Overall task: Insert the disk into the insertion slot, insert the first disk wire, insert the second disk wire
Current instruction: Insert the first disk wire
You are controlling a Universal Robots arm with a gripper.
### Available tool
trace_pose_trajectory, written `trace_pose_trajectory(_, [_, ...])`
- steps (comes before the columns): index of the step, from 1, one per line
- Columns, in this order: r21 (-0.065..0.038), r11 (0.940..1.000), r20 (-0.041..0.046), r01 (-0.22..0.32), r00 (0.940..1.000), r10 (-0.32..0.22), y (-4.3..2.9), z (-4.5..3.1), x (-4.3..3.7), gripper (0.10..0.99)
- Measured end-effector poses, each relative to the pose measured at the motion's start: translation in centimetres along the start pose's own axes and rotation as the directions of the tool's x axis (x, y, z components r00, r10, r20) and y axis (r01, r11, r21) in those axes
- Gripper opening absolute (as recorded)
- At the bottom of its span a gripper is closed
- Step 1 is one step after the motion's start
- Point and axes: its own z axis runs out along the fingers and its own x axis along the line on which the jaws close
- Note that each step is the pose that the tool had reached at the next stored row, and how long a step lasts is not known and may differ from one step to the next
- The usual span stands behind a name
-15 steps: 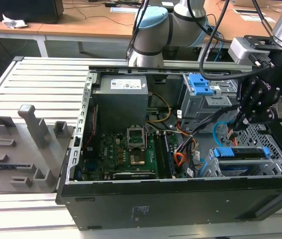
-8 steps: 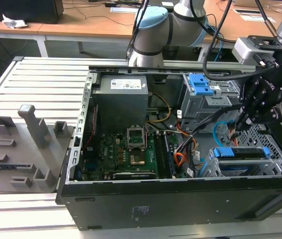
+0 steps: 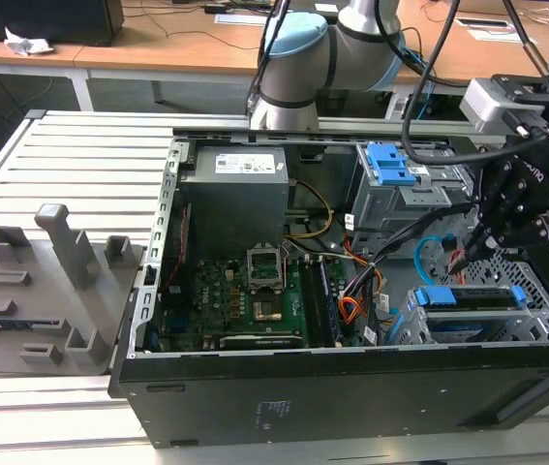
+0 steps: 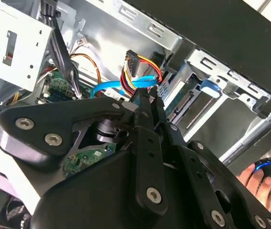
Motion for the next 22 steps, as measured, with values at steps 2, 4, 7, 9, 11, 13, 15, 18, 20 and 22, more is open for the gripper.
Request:
trace_pose_trajectory(2, [0.0, 1.0, 0.0, 0.0, 1.0, 0.0, 0.0, 0.0, 0.52, 0.169])
trace_pose_trajectory(4, [0.0, 1.0, 0.0001, 0.0, 1.0, 0.0, -0.02, 0.01, 1.01, 0.169])
trace_pose_trajectory(7, [0.0, 1.0, 0.0, 0.0, 1.0, 0.0, -0.02, 0.01, 1.75, 0.169])
trace_pose_trajectory(9, [0.0, 1.0, 0.0, 0.0, 1.0, 0.0, -0.03, 0.02, 2.33, 0.169])
trace_pose_trajectory(11, [0.0, 1.0, 0.0003, 0.0, 1.0, 0.0, -0.04, 0.24, 2.38, 0.169])
trace_pose_trajectory(13, [0.0, 1.0, 0.0003, 0.0, 1.0, 0.0, -0.08, 0.34, 2.39, 0.169])
trace_pose_trajectory(15, [0.0, 1.0, 0.0003, 0.0, 1.0, 0.0, -0.37, 0.37, 2.39, 0.169])
trace_pose_trajectory(18, [0.0, 1.0, 0.0004, 0.0, 1.0, 0.0, -0.45, 0.42, 3.48, 0.169])
trace_pose_trajectory(20, [0.0, 1.0, 0.0002, 0.0, 1.0, 0.0, -0.45, 0.49, 3.65, 0.169])
trace_pose_trajectory(22, [0.0, 1.0, 0.0033, 0.0, 1.0, 0.0, -0.46, 0.57, 3.65, 0.169])
